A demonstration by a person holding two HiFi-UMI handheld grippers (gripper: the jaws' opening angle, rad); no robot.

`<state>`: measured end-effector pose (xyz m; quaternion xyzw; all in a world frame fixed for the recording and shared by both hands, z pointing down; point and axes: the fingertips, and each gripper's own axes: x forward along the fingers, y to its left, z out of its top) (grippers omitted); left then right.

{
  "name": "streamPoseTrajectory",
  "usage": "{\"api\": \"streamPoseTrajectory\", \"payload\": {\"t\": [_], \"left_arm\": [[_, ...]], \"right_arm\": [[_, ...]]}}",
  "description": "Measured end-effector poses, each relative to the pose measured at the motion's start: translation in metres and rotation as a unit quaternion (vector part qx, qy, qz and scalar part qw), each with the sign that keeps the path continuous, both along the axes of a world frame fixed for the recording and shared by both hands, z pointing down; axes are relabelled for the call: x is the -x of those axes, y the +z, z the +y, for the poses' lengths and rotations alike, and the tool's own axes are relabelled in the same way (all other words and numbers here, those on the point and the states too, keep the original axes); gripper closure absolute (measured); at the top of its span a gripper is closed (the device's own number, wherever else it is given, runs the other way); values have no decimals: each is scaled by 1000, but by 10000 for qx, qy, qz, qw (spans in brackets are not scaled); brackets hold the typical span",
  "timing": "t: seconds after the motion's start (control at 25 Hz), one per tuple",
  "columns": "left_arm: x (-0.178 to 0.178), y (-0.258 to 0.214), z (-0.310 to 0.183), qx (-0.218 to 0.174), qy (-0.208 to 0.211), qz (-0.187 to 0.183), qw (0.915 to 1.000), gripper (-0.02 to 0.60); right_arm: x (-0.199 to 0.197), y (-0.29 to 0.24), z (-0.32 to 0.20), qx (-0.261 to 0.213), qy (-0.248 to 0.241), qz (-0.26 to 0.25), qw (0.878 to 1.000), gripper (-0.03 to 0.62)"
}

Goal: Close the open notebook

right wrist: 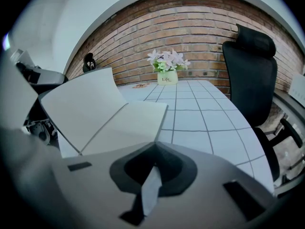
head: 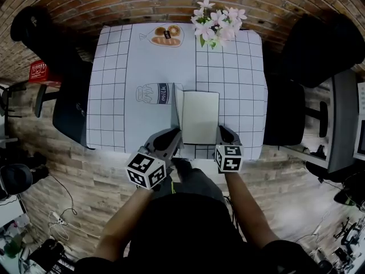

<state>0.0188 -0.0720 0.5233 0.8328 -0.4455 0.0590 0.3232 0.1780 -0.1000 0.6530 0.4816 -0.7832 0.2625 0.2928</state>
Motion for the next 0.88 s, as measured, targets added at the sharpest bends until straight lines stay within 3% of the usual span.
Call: {"api": "streamPoseTrajectory", "payload": {"t": [0.4, 0.88], "left_arm": [[-29, -2, -1, -64, 363, 56, 9993, 548], [-91, 15, -3, 6, 1104, 14, 9939, 548]], "right_arm": [[1, -1, 0, 48, -16, -131, 9999, 580], [-30, -6, 4, 11, 393, -171, 9991, 580]]}}
